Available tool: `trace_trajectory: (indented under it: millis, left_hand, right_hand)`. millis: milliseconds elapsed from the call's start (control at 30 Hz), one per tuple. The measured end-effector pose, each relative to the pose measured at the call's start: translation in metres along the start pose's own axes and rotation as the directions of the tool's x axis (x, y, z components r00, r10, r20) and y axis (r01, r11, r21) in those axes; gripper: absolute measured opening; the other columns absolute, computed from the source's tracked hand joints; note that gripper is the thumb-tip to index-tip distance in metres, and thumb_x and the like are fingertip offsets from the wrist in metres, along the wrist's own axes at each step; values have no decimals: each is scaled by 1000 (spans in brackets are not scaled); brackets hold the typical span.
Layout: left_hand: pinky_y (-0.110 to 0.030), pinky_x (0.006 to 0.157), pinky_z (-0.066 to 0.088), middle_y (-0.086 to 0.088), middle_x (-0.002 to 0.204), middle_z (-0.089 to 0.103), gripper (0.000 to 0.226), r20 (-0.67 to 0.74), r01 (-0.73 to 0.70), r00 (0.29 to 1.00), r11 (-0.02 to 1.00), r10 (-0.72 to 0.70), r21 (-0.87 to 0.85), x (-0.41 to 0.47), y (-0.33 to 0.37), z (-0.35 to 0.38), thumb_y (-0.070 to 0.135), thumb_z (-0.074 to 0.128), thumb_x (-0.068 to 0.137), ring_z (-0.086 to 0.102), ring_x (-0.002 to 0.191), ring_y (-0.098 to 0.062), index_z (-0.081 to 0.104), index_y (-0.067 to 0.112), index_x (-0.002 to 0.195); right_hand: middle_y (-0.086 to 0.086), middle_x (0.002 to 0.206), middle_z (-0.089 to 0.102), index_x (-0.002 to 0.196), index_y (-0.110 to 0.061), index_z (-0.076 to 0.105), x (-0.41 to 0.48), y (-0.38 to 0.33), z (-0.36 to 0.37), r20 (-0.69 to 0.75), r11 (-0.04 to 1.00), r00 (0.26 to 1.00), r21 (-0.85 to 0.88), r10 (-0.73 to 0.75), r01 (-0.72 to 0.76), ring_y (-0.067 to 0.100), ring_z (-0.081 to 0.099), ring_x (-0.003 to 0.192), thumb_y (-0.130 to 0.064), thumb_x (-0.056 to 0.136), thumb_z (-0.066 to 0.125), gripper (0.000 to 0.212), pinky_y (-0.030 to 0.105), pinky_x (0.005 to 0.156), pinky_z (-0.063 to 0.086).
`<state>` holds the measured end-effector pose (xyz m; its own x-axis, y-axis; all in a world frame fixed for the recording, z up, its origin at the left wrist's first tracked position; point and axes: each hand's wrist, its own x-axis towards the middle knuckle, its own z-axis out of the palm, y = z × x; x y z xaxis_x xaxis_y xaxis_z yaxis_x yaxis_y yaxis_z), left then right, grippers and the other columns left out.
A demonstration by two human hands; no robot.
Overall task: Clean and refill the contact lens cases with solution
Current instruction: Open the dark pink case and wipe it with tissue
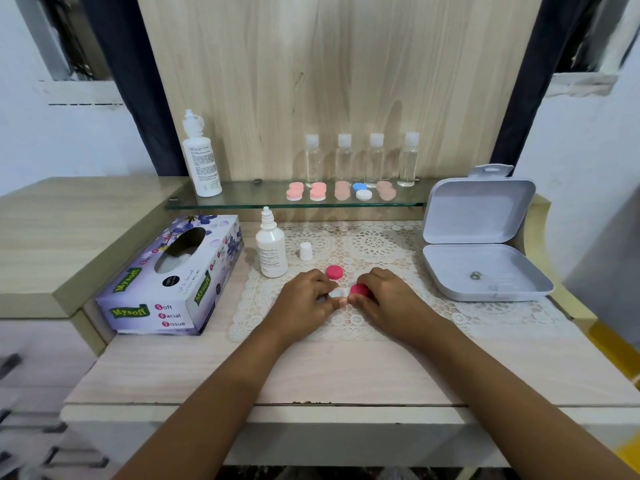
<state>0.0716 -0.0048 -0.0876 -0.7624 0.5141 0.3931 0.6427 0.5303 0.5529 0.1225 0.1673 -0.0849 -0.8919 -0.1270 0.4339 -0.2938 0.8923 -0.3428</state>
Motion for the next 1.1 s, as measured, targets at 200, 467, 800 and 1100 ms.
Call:
trace_trajectory:
  millis: [200, 467, 800, 1100]
  left_hand:
    - [-16, 78, 34, 0, 105, 61, 35, -13, 8, 1000, 1000, -7, 12, -1, 1, 0, 33, 68, 82, 53, 94, -10, 69, 11, 109]
    - [-16, 77, 35, 2, 103, 61, 32, -21, -5, 1000, 1000, 5, 3, -1, 0, 1, 31, 69, 82, 52, 91, -7, 70, 11, 107]
    - [-23, 81, 40, 0, 103, 62, 30, 10, -23, 1000, 1000, 23, -3, 0, 1, -1, 30, 67, 84, 53, 94, -12, 71, 10, 105]
    - [-24, 83, 40, 0, 107, 62, 33, 18, -31, 999, 999, 30, 20, 0, 1, -1, 31, 67, 84, 54, 99, -14, 70, 9, 108]
  right_hand:
    - [9, 100, 60, 97, -10, 51, 0, -6, -2, 19, 938, 999, -345, 46, -36, 28, 53, 96, -53, 88, 31, 49, 34, 74, 32]
    - [10, 101, 64, 98, -11, 50, 8, -7, -10, 147, 903, 988, -428, 45, 23, 29, 58, 97, -52, 95, 29, 46, 36, 75, 30]
    - [11, 113, 55, 102, -10, 46, 10, -13, -13, 253, 937, 960, -348, 116, -22, 28, 44, 106, -42, 98, 32, 35, 38, 87, 30]
    - [9, 117, 52, 107, -10, 46, 11, -9, -15, 313, 912, 947, -405, 76, 61, 25, 41, 108, -43, 98, 29, 38, 36, 87, 28]
